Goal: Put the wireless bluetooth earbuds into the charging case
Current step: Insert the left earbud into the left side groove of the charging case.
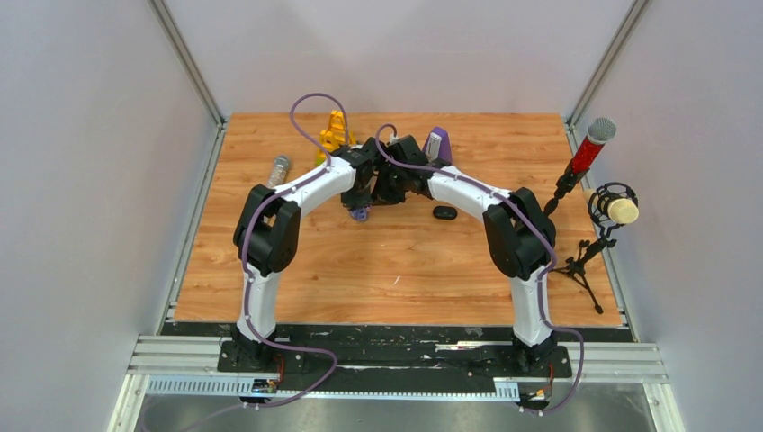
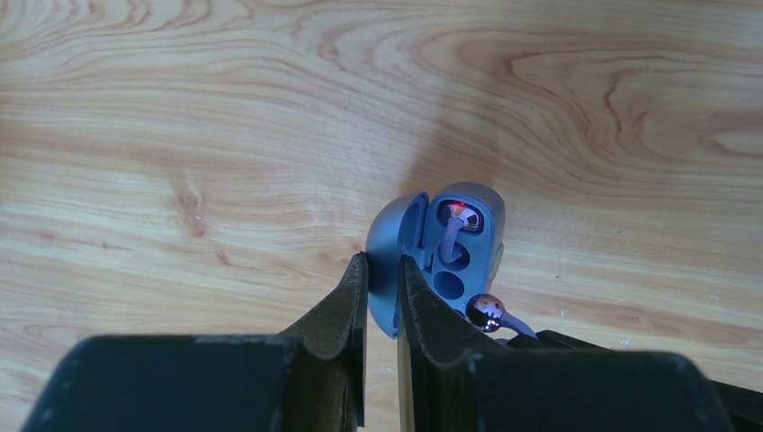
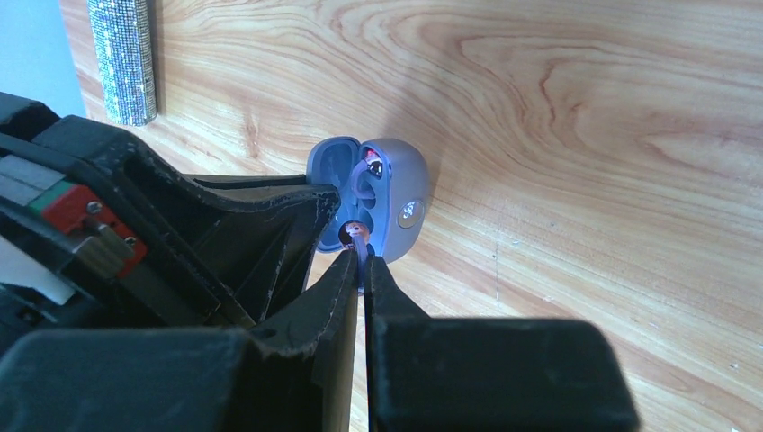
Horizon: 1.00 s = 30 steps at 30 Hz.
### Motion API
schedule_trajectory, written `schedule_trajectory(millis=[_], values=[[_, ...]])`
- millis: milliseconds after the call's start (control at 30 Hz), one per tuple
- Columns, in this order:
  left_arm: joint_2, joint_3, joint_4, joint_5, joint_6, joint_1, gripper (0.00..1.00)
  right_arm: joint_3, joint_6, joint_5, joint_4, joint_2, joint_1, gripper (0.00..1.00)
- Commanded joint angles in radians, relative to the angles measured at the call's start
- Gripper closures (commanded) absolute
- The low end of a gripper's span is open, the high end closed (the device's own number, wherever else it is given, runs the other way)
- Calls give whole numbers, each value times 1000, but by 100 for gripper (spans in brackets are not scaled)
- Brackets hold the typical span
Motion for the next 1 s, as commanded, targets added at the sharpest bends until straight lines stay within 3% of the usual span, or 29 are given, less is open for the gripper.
schedule_trajectory(millis=[0,267,600,633,667,967], values=[[-5,27,18,-1,-13,-14,94,-19,45,-41,63,-44,-6,100],[0,20,7,14,-39,-17,99,-141,102,-104,179,-74,-18,100],[12,34,1,7,-35,-28,99,-146,128,-127,199,-69,-30,100],[12,35,0,6,-34,-28,99,-147,129,-125,199,-163,-30,100],[12,36,1,6,-34,-28,99,-149,128,-121,199,-79,-30,100],[11,46,-8,8,-35,-29,99,-148,123,-105,198,-45,-30,99]])
